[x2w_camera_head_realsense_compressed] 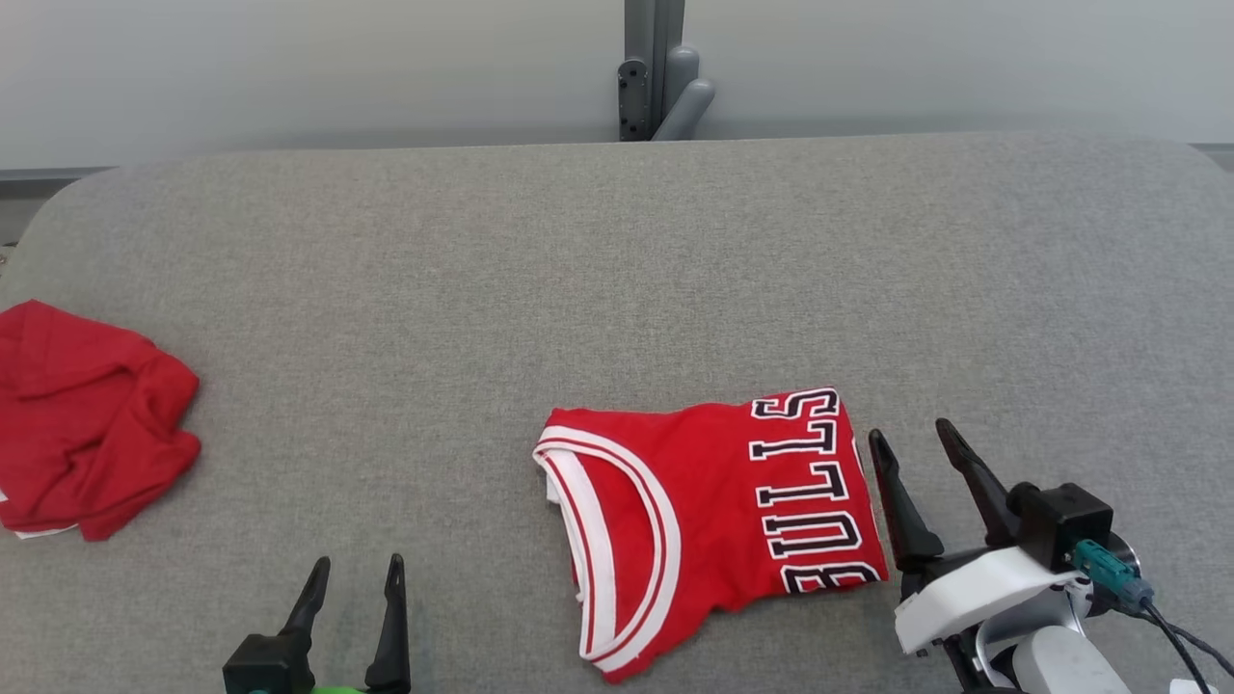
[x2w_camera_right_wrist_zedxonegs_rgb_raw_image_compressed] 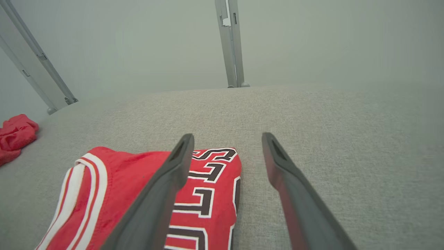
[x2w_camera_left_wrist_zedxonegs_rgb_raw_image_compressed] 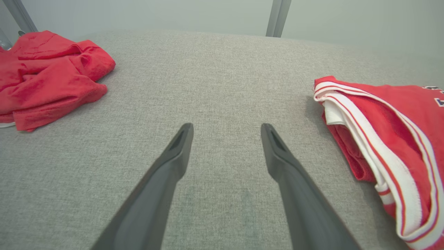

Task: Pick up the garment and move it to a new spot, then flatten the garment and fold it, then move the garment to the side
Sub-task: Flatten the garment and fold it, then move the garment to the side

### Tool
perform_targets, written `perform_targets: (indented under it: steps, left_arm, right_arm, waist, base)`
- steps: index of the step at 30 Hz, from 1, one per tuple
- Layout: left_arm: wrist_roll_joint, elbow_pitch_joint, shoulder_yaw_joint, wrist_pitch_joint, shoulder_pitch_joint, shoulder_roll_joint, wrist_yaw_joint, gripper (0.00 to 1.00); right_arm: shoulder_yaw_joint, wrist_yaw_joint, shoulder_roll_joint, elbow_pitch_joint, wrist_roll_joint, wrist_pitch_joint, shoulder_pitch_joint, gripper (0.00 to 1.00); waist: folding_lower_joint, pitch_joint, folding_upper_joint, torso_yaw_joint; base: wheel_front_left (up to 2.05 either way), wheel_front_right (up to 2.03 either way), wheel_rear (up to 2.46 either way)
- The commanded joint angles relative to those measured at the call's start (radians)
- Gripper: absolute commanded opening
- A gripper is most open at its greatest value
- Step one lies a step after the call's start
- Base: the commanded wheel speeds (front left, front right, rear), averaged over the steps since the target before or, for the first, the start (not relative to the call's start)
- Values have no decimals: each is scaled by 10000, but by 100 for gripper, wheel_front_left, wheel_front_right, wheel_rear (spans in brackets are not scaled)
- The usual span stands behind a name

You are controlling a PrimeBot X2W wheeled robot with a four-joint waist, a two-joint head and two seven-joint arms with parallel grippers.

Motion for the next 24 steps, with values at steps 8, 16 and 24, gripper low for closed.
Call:
perform_targets:
  steps: [8, 16, 24]
  left_arm:
    - [166, -268, 298, 4, 93, 26, 40, 100]
    - [227, -332, 477, 4, 72, 28, -8, 100]
    - [259, -385, 562, 4, 311, 28, -49, 100]
  right_arm:
    - [-585, -2, 194, -35, -712, -15, 489, 100]
    - [-685, -2, 313, 118, -882, -16, 541, 100]
    - [-659, -2, 419, 261, -936, -16, 699, 100]
  waist:
    - [0, -304, 0, -485]
    - [0, -583, 0, -636]
    - [0, -844, 0, -672]
  base:
    - [0, 0, 0]
    - [0, 0, 0]
    - [0, 0, 0]
